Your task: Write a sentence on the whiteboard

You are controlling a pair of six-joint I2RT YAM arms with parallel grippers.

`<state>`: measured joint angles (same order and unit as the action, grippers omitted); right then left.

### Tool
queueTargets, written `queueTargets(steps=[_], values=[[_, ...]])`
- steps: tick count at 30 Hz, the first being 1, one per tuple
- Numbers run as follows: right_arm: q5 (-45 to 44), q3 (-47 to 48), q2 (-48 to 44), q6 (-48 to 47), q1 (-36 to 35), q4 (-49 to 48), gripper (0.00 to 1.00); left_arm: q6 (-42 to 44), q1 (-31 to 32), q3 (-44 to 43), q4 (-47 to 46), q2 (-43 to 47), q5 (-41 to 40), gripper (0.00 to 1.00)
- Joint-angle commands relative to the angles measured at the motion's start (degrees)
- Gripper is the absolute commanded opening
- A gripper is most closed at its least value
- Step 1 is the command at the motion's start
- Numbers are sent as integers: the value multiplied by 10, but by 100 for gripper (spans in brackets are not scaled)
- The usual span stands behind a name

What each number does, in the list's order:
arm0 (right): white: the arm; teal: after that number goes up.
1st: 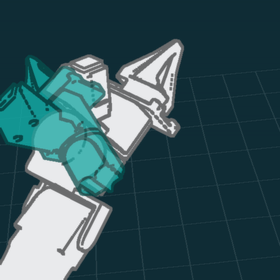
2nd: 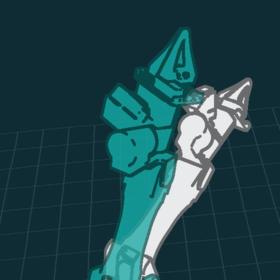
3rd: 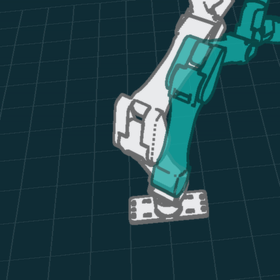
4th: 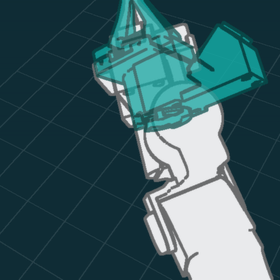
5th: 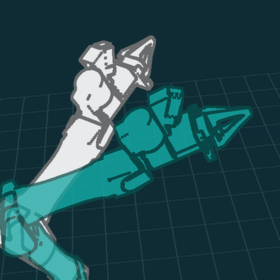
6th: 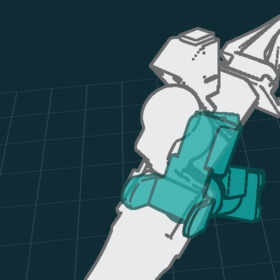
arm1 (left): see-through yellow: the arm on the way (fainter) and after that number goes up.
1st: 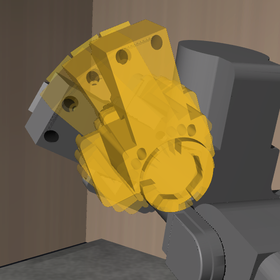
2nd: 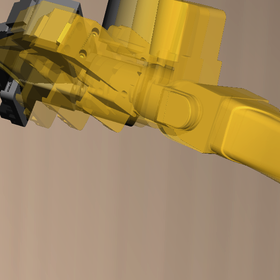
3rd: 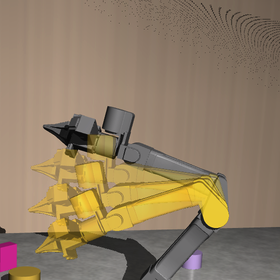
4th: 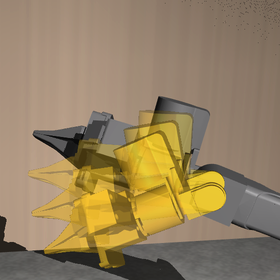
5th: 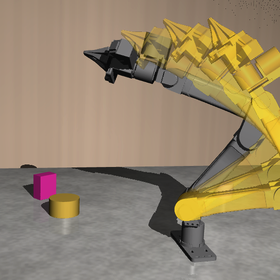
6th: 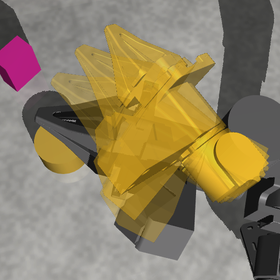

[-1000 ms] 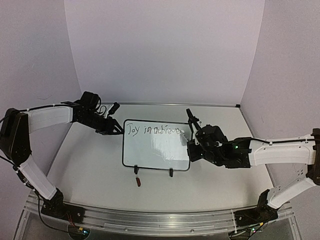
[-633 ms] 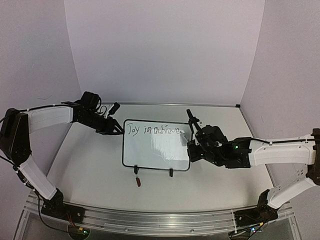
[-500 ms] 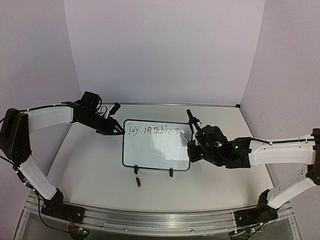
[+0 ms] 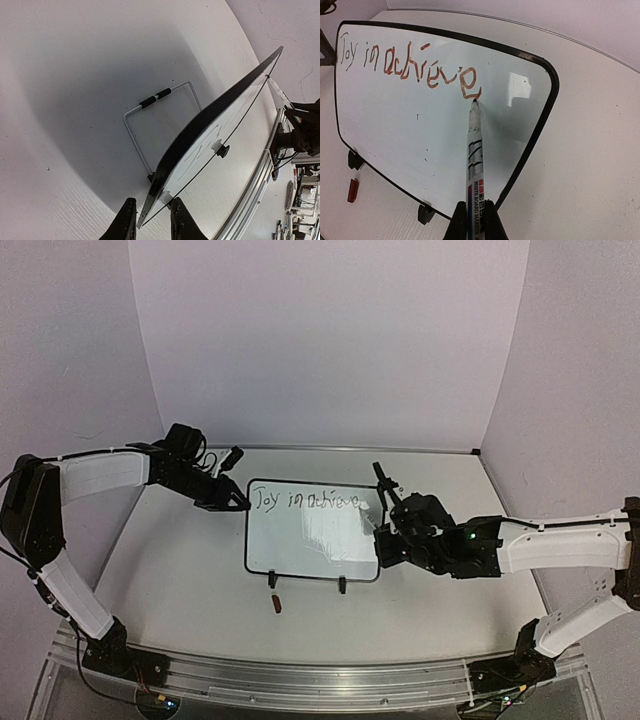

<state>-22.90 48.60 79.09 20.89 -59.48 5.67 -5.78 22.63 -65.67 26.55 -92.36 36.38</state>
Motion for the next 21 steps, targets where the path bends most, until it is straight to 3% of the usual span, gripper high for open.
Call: queueTargets(steps=[1,21], values=[[-23,0,-2,6,2,7,0,11,4,-26,-4,-7,5,23],[-60,34,27,-10,2,-3,0,14,5,-28,0,-10,2,13]])
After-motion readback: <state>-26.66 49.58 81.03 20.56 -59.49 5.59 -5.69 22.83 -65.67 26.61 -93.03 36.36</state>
